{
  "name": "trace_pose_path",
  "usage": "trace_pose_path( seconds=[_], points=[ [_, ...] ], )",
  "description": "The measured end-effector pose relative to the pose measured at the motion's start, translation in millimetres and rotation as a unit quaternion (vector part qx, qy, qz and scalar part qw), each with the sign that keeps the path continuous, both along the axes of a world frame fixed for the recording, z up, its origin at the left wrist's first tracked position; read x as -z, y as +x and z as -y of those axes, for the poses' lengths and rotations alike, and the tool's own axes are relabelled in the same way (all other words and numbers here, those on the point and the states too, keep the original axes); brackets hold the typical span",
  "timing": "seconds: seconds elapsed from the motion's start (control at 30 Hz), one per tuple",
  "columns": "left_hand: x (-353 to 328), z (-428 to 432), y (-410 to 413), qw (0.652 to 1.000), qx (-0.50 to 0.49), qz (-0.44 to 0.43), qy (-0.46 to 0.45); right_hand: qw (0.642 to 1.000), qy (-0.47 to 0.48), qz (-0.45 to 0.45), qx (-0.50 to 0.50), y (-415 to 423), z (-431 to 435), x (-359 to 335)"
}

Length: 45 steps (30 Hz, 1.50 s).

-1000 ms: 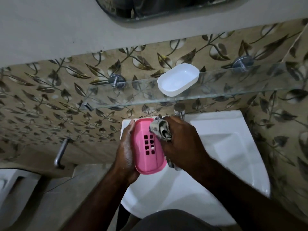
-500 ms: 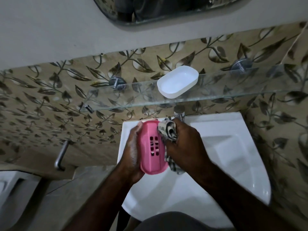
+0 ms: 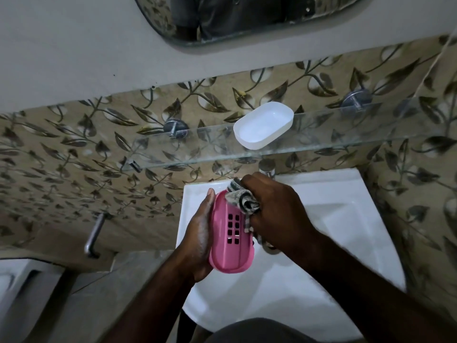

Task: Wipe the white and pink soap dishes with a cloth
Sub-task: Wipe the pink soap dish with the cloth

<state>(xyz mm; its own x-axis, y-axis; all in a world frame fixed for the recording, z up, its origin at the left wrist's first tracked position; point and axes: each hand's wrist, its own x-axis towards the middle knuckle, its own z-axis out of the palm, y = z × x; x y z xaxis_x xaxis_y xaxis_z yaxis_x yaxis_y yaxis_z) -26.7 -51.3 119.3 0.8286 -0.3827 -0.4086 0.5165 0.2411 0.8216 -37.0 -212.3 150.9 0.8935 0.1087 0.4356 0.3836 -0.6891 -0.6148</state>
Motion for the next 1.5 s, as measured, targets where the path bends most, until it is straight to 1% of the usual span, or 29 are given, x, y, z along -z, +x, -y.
trace_pose_path(
  seconds=[0.07, 0.2, 0.27, 0.33, 0.37, 0.43, 0.53, 0.6, 0.63, 0.7, 0.8, 0.87, 0.93, 1.03, 1.17, 1.23, 1.33, 1.43, 1.5],
  points=[
    [0, 3, 0, 1.0, 0.006, -0.003, -0.001, 1.0, -0.008, 0.01, 0.004, -3, -5, -1],
    [3, 4, 3, 0.998, 0.03, -0.041, -0.032, 0.997, -0.036, 0.03, -0.053, -5, -12, -5],
    [2, 3, 2, 0.998, 0.038, -0.044, -0.027, 0.997, -0.035, 0.009, -0.071, -4, -5, -5],
    [2, 4, 1, 0.999, 0.03, -0.031, -0.014, 0.998, -0.012, -0.015, -0.057, 0, 0, -4],
    [2, 6, 0, 0.999, 0.019, -0.024, -0.014, 0.999, 0.016, -0.029, -0.042, 1, 1, -5],
    [1, 10, 1, 0.999, -0.016, -0.016, -0.024, 0.991, 0.115, -0.071, -0.015, 2, -1, -7],
    [-1, 8, 4, 0.997, -0.056, -0.014, -0.051, 0.949, 0.283, -0.138, 0.006, -1, -2, -9],
    [-4, 6, 6, 0.996, -0.064, -0.015, -0.066, 0.922, 0.35, -0.168, 0.001, -7, 0, -7],
    [-5, 6, 6, 0.995, -0.066, -0.014, -0.071, 0.915, 0.359, -0.185, 0.0, -10, 0, -7],
    [-4, 10, 4, 0.994, -0.076, -0.008, -0.077, 0.919, 0.336, -0.205, 0.001, -14, -6, -4],
    [-3, 19, 3, 0.992, -0.109, 0.026, -0.057, 0.946, 0.262, -0.193, 0.011, -16, -20, -2],
    [-4, 19, 5, 0.991, -0.121, 0.019, -0.046, 0.952, 0.233, -0.2, 0.004, -23, -26, 3],
    [-7, 15, 9, 0.99, -0.136, 0.008, -0.034, 0.948, 0.228, -0.22, -0.021, -36, -30, 9],
    [-8, 12, 10, 0.989, -0.141, 0.023, -0.034, 0.942, 0.234, -0.237, -0.048, -45, -30, 8],
    [-5, 24, 1, 0.987, -0.149, 0.027, -0.051, 0.962, 0.226, -0.152, -0.015, -19, -28, -10],
    [-5, 23, -1, 0.985, -0.159, 0.025, -0.07, 0.968, 0.212, -0.135, -0.022, -14, -29, -12],
    [-6, 14, 1, 0.985, -0.149, -0.019, -0.079, 0.965, 0.191, -0.176, -0.039, -31, -29, 2],
    [-3, 6, 4, 0.984, -0.17, -0.008, -0.048, 0.961, 0.176, -0.2, -0.071, -46, -29, 12],
    [-4, 6, 4, 0.985, -0.167, 0.0, -0.046, 0.964, 0.17, -0.188, -0.077, -38, -29, 9]
  ],
)
